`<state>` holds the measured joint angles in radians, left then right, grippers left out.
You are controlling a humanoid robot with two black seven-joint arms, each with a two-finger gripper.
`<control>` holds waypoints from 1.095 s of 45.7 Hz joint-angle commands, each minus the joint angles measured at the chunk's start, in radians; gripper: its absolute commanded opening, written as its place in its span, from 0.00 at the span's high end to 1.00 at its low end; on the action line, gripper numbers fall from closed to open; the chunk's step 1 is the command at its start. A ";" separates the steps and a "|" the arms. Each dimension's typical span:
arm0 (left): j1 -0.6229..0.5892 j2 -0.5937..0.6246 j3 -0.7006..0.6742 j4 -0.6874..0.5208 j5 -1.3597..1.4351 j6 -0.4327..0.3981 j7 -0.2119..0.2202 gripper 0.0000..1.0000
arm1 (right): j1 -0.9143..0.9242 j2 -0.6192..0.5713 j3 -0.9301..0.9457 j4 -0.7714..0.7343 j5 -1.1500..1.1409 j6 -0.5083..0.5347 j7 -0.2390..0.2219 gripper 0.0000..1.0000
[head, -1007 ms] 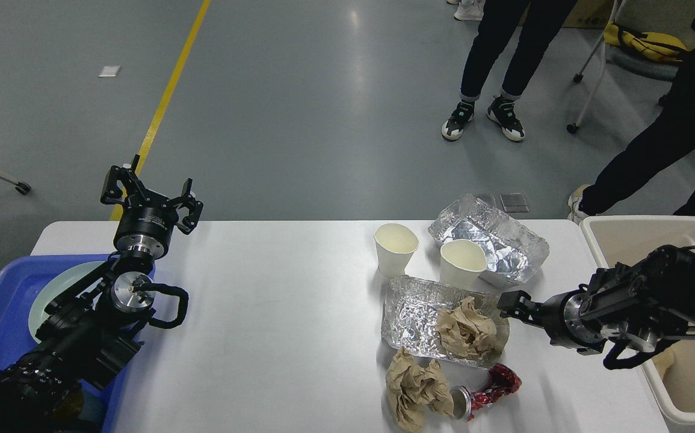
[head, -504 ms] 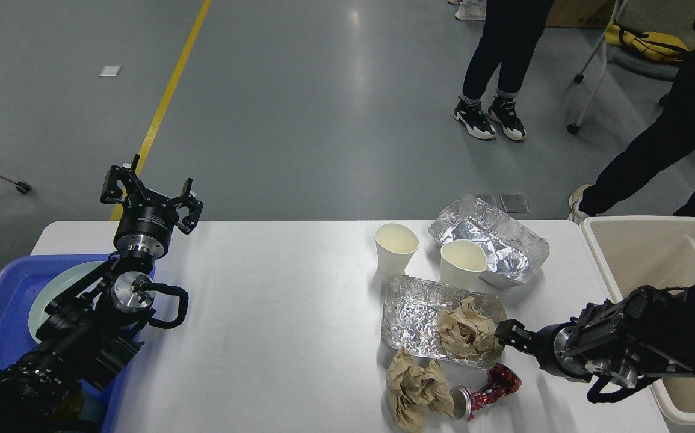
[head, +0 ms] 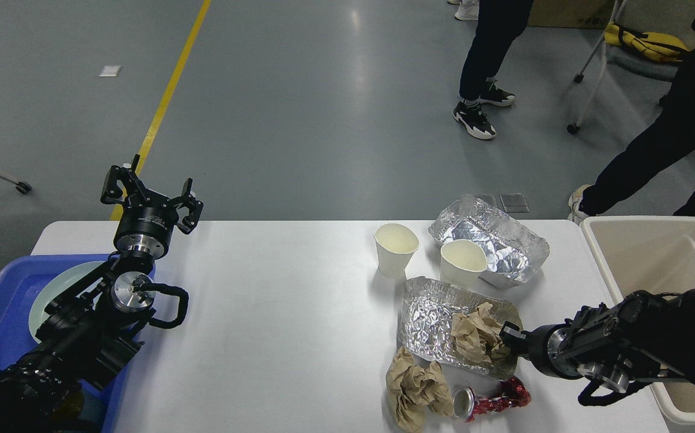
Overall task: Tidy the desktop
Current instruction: 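Grasp the crumpled foil and paper pile with the right gripper, then lift the foil pile and drop it into the beige bin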
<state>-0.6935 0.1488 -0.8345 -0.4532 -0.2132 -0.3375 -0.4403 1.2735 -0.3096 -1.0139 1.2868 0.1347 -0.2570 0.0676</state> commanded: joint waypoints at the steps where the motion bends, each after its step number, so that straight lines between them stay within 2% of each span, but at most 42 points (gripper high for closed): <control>1: 0.000 0.000 0.000 -0.001 0.000 0.000 0.000 0.02 | 0.006 0.000 0.000 0.002 0.002 -0.004 0.000 1.00; 13: 0.000 0.000 0.000 -0.001 0.000 0.000 0.000 0.02 | 0.041 0.001 -0.002 0.035 0.003 0.002 0.001 1.00; 21: 0.000 0.000 0.000 0.001 0.000 0.000 0.000 0.02 | 0.177 -0.054 -0.018 0.192 -0.006 0.021 0.004 1.00; 22: 0.000 0.000 0.000 -0.001 0.000 0.000 0.000 0.02 | 0.247 -0.087 -0.034 0.253 -0.013 0.050 0.006 1.00; 26: 0.000 0.000 0.000 -0.001 0.000 0.000 0.000 0.02 | 0.375 -0.123 -0.069 0.334 -0.027 0.125 0.006 1.00; 36: 0.002 0.000 0.000 -0.001 0.000 0.000 0.000 0.02 | 0.664 -0.249 -0.106 0.443 -0.055 0.344 0.006 1.00; 50: 0.002 0.002 0.000 -0.001 0.000 0.000 0.000 0.02 | 1.017 -0.358 -0.098 0.459 -0.053 0.676 0.004 1.00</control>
<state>-0.6918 0.1488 -0.8345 -0.4535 -0.2132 -0.3375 -0.4400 2.1767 -0.6434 -1.1180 1.7452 0.0813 0.3121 0.0733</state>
